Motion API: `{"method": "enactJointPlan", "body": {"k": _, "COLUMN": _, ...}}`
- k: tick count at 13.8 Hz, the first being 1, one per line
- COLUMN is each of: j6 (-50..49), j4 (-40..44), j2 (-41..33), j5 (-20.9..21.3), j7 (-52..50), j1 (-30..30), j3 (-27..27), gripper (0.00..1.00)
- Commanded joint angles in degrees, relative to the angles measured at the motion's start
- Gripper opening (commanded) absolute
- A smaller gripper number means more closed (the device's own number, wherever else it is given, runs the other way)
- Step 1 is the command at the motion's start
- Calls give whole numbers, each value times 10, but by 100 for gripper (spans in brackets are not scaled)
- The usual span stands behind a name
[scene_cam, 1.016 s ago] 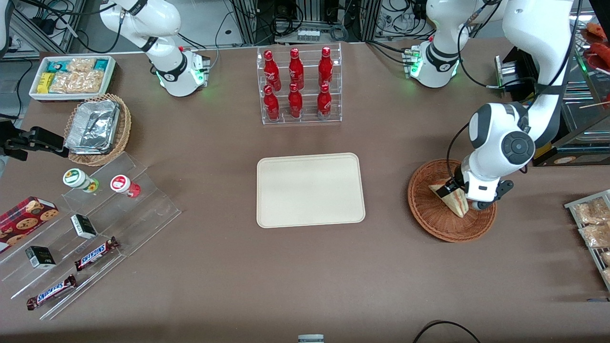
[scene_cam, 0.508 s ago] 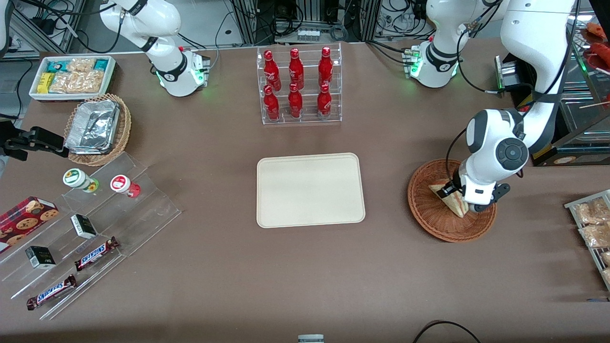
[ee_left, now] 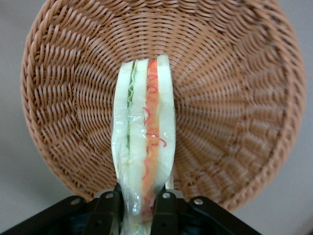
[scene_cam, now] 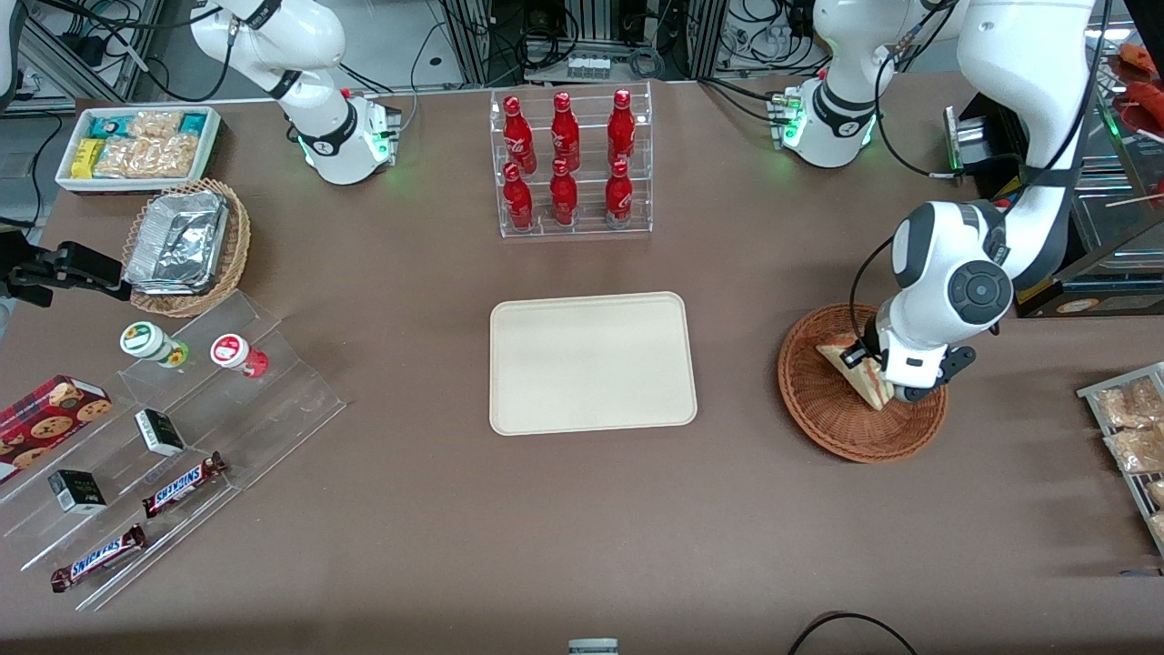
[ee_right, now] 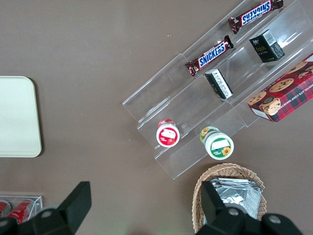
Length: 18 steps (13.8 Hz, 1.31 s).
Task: Place sandwich from basket to tray
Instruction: 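Lift the sandwich and carry it over the beige tray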
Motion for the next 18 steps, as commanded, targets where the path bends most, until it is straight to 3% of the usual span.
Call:
{"method": "enactJointPlan", "body": {"k": 1, "j6": -89, "j4": 61, "j2": -14, "j5": 9, "j7": -6, "j1": -35, "j3": -8, "gripper": 0}}
{"method": "enactJointPlan", "body": {"k": 6, "j6": -110, "j4": 103, "j2": -7, "j5": -15, "j7": -7, "j1": -132, "j3": -23, "gripper": 0}}
{"method": "enactJointPlan", "body": {"k": 11, "j6": -142, "j4": 219, "j2": 89, "j5": -54, "j7": -16, "j1": -208, "j3": -52, "gripper": 0}}
{"method": "enactJointPlan", "body": {"k": 18, "j6": -132, "j4": 358, "j2": 222, "j5": -53, "j7": -83, "j1": -307, "j3": -52, "gripper": 0}}
